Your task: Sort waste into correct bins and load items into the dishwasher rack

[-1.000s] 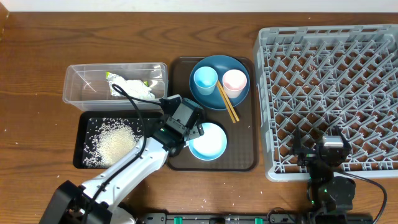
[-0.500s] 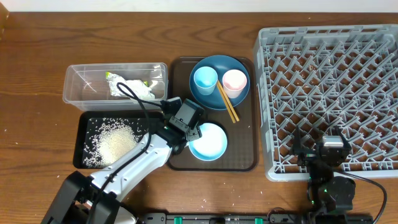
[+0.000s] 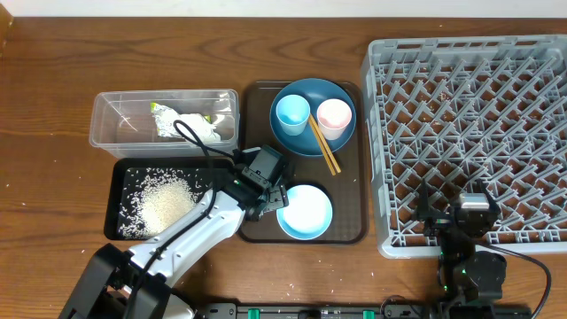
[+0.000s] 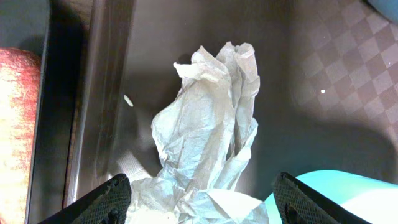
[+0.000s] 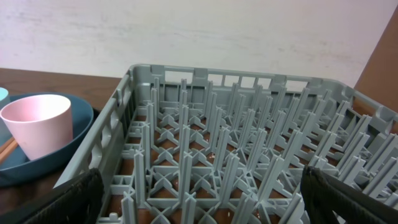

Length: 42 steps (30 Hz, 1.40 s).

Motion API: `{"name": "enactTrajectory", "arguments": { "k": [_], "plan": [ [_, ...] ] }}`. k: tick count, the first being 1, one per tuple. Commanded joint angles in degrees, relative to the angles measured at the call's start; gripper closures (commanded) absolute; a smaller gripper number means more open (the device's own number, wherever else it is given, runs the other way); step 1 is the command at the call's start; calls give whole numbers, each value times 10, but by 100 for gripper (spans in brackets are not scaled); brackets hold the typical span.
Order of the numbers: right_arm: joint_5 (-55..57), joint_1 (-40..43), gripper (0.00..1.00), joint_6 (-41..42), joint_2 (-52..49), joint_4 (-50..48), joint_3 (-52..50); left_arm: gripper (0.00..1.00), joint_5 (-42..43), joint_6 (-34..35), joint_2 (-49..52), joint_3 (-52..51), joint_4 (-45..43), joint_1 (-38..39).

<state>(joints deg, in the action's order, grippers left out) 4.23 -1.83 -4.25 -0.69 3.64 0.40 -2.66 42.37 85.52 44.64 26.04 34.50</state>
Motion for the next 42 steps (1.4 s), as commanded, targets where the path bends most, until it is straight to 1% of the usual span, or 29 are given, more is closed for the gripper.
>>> {"name": "enactTrajectory", "arguments": {
  "k": [1,3,6,13,14,16,19,21,23,25,26,27,28,31,35,38,41,42],
  "plan": [
    [-2,3,1,-5,0,2,-1,24,5,-14,5,-3,5,0],
    [-2,4,1,-5,0,2,-1,25,5,-14,5,-3,5,0],
    [-2,3,1,-5,0,2,-1,31,5,-17,5,-4,5,0],
    [-2,3,1,-5,0,2,-1,33,-25,-16,6,-17,5,0],
    [-2,3,1,-5,0,2,-1,36,-25,-16,6,-19,4,0],
    [-2,3,1,-5,0,2,-1,37,-25,-16,7,-23,4,0],
    [-2,4,1,-5,0,2,-1,48,-25,-16,10,-24,2,0],
    [-2,3,1,-5,0,2,-1,58,-25,-16,10,-24,2,0],
    [-2,4,1,-5,0,2,-1,72,-25,-16,10,-24,0,0],
    [-2,3,2,-5,0,2,-1,81,-25,-17,10,-24,-4,0],
    [-2,3,1,-5,0,2,-1,87,-25,-21,9,-24,-8,0],
    [-2,3,1,-5,0,2,-1,92,-25,-23,8,-24,-11,0],
    [-2,4,1,-5,0,2,-1,94,-25,-23,7,-24,-14,0],
    [-2,3,1,-5,0,2,-1,94,-24,-27,-10,-15,-16,0],
    [-2,3,1,-5,0,2,-1,94,-23,-67,-56,8,-16,-1],
    [-2,4,1,-5,0,2,-1,94,-43,-85,-106,19,-30,-6],
    [-2,3,1,-5,0,2,-1,94,-71,-99,-158,20,-54,-27],
    [-2,4,1,-5,0,2,-1,94,-75,-115,-180,20,-66,-45]
  ]
}}
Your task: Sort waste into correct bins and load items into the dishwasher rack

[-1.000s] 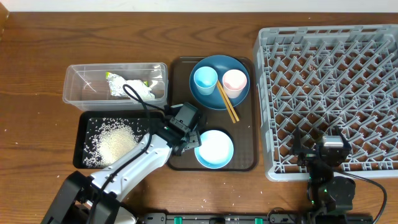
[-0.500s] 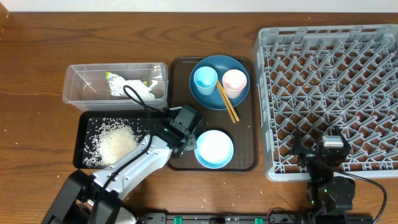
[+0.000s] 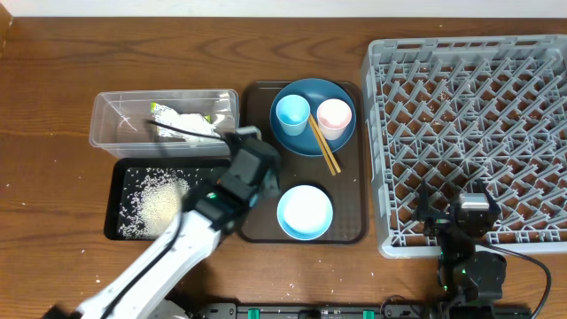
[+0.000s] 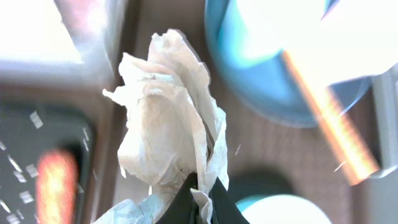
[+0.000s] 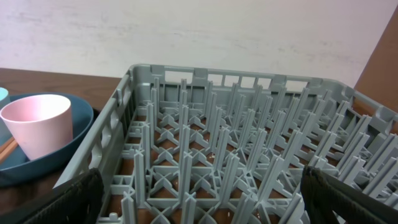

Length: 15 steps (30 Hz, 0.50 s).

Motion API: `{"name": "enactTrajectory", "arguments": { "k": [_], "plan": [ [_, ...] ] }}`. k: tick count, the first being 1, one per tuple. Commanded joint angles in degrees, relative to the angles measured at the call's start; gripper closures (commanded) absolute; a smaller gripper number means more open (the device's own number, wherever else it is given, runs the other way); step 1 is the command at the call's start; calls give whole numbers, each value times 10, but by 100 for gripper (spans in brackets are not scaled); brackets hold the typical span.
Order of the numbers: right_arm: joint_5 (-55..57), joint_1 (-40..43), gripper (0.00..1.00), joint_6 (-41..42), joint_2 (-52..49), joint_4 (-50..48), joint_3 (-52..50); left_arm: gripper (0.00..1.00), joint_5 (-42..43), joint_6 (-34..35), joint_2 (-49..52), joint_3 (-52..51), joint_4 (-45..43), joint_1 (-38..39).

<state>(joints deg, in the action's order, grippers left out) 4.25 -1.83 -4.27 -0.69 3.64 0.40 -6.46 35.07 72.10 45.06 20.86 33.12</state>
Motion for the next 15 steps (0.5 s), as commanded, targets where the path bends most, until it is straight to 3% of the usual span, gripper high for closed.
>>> {"name": "enactTrajectory", "arguments": {
  "k": [1,6,15],
  "plan": [
    [-2,3,1,-5,0,2,-1,94,-37,-51,-54,16,-21,-44],
    [-2,4,1,-5,0,2,-1,94,-37,-62,-58,16,-61,-123],
    [-2,3,1,-5,0,2,-1,93,-19,-69,46,16,-169,-234]
  ]
}}
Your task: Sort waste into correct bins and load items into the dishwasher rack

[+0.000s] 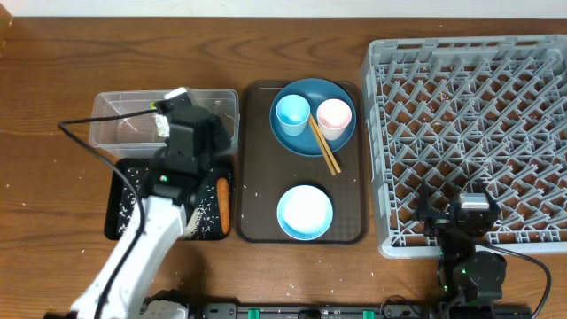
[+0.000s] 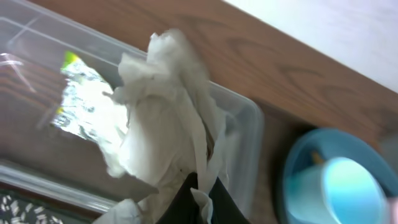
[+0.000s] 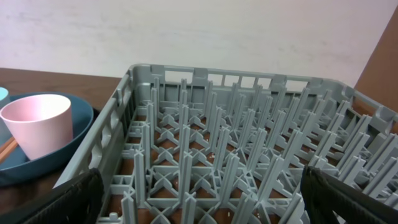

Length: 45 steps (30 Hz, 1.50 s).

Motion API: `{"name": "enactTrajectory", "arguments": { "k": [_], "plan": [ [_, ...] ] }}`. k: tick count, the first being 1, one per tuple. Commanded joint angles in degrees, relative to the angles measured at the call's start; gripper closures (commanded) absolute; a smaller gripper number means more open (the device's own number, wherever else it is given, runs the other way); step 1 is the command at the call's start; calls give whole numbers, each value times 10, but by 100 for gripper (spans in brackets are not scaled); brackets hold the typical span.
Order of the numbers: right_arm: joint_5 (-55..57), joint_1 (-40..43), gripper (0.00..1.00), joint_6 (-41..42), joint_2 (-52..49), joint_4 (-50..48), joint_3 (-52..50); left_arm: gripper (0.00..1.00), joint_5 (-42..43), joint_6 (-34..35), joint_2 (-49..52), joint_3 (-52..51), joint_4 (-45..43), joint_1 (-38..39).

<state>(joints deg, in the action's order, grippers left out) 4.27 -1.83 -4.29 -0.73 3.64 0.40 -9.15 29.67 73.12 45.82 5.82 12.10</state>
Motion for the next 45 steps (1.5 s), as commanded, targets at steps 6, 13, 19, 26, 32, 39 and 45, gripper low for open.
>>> {"name": "enactTrajectory", "arguments": {
  "k": [6,13,19,26,32,39,45],
  "plan": [
    [-2,3,1,-5,0,2,-1,90,27,-16,96,8,-61,-48],
    [-2,4,1,-5,0,2,-1,62,27,-16,99,8,-83,-48],
    [-2,3,1,-5,0,2,-1,40,54,-48,88,8,-83,-48],
    [-2,4,1,-5,0,2,-1,35,257,-43,-5,8,3,-48],
    [-2,4,1,-5,0,2,-1,25,440,-5,-120,8,155,-48],
    [-2,3,1,-5,0,2,-1,16,494,-5,-217,8,313,-48],
    [-2,3,1,-5,0,2,-1,9,494,-5,-233,8,353,-48]
  ]
}}
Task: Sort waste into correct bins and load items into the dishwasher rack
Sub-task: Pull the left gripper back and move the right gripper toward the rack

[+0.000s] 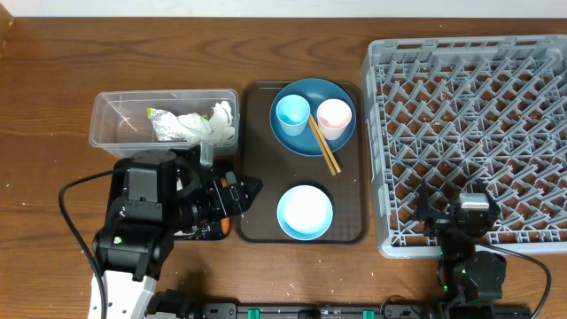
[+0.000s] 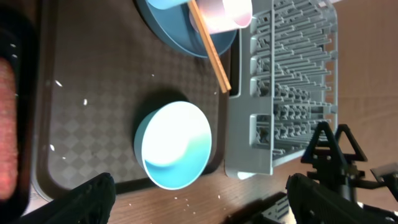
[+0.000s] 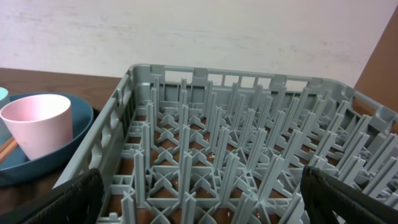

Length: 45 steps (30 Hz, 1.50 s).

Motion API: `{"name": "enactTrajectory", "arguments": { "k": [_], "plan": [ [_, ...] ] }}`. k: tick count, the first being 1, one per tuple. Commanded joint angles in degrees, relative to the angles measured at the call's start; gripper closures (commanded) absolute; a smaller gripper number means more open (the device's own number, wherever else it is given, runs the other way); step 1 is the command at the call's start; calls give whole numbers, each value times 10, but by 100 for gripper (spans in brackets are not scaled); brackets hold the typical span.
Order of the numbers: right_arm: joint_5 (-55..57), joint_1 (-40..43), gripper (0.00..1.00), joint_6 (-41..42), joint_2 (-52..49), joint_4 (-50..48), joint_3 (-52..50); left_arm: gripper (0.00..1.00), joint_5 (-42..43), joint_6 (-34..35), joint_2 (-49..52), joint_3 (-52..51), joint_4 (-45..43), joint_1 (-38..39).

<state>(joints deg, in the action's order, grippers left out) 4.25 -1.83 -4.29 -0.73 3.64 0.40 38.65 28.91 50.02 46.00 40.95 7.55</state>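
A crumpled white napkin lies with a foil wrapper in the clear bin. My left gripper hangs open and empty over the brown tray's left edge. Its fingertips frame the light blue bowl below. Behind the bowl, a blue plate carries a light blue cup, a pink cup and chopsticks. The grey dishwasher rack holds no dishes. My right gripper stands open at the rack's near edge.
A black tray with rice sits under my left arm, with an orange piece at its right end. Rice grains dot the brown tray and the wood in front of it. The rack's near left corner stands close to the bowl.
The napkin has left my left gripper and now lies in the clear bin. That gripper has opened and moved from above the bin to the brown tray's left edge.
My left gripper was open around the napkin on the brown tray. It was then shut on the napkin above the tray, and later above the clear bin. The napkin now rests in the bin. The right arm has stayed still.
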Motion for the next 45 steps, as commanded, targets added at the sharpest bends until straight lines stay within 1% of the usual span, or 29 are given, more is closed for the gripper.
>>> {"name": "enactTrajectory", "arguments": {
  "k": [1,10,13,19,25,28,29,30,31,33,34,37,40,42,45],
  "plan": [
    [-2,3,1,-5,0,2,-1,9,16,3,-2,6,2,-2],
    [-2,3,1,-5,0,2,-1,4,16,3,9,6,2,-2],
    [-2,4,1,-5,0,2,-1,4,16,3,8,6,2,-2],
    [-6,3,1,-5,0,2,-1,3,16,3,8,6,38,-2],
    [-70,3,1,5,0,4,-1,2,16,3,8,6,42,-2],
    [-124,3,1,93,0,-5,-1,2,16,3,8,6,42,-2],
    [-159,3,1,114,0,-18,-1,2,19,10,8,6,42,-2],
    [-193,3,1,119,0,-28,-1,2,24,28,8,6,42,-2],
    [-229,3,1,120,0,-38,0,2,38,56,8,6,43,-2],
    [-280,3,1,121,0,-37,11,2,66,63,8,6,41,-2],
    [-287,3,1,126,0,-26,22,2,72,63,8,6,38,-2],
    [-275,4,1,135,0,48,87,2,72,53,8,6,35,-2],
    [-272,3,1,136,-13,144,183,2,70,32,8,6,38,-2],
    [-273,3,1,148,-37,218,255,2,70,18,8,6,41,-2],
    [-310,3,1,148,-92,324,362,2,55,3,8,6,40,-3]
  ]
}}
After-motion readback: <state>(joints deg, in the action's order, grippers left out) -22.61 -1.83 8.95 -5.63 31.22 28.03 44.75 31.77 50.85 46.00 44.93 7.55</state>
